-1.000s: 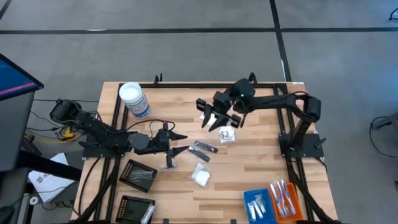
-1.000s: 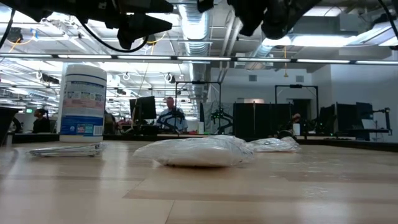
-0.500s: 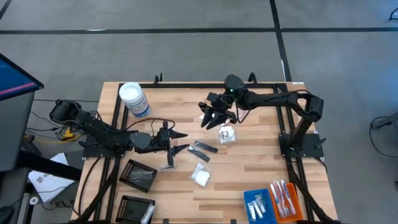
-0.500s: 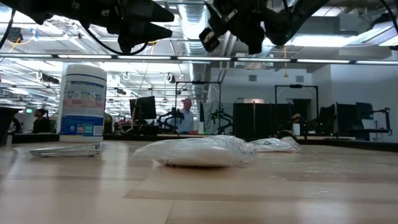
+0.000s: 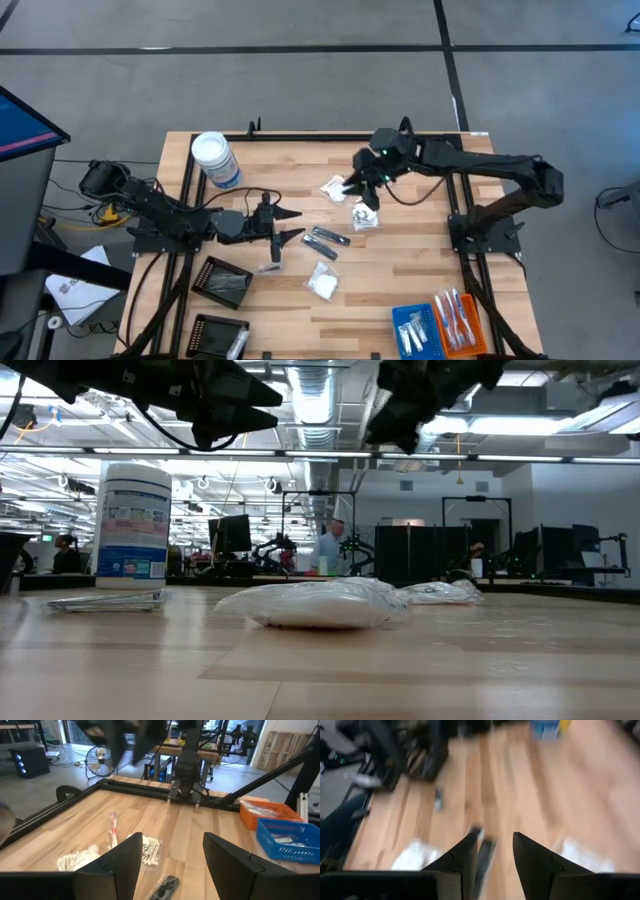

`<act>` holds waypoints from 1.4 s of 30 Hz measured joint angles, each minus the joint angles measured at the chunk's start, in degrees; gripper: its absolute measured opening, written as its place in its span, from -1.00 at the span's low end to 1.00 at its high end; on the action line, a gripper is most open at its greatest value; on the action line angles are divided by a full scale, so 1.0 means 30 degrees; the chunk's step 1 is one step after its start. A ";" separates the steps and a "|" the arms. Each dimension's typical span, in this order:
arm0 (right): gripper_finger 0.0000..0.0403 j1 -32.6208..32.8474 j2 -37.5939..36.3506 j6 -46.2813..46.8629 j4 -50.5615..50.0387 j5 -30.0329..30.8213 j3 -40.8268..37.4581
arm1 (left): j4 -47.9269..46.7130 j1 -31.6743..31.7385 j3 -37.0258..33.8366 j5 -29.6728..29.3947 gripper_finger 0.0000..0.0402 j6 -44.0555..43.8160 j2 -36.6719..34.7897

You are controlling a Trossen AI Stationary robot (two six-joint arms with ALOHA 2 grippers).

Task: Pick & Place Travel size toiletries
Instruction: Put the black comb into the top black bin

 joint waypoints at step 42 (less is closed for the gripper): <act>-0.41 0.4784 0.0554 0.0764 -0.3176 1.1749 0.0036 | -0.0277 0.2217 0.0058 0.4832 0.02 0.0652 0.0007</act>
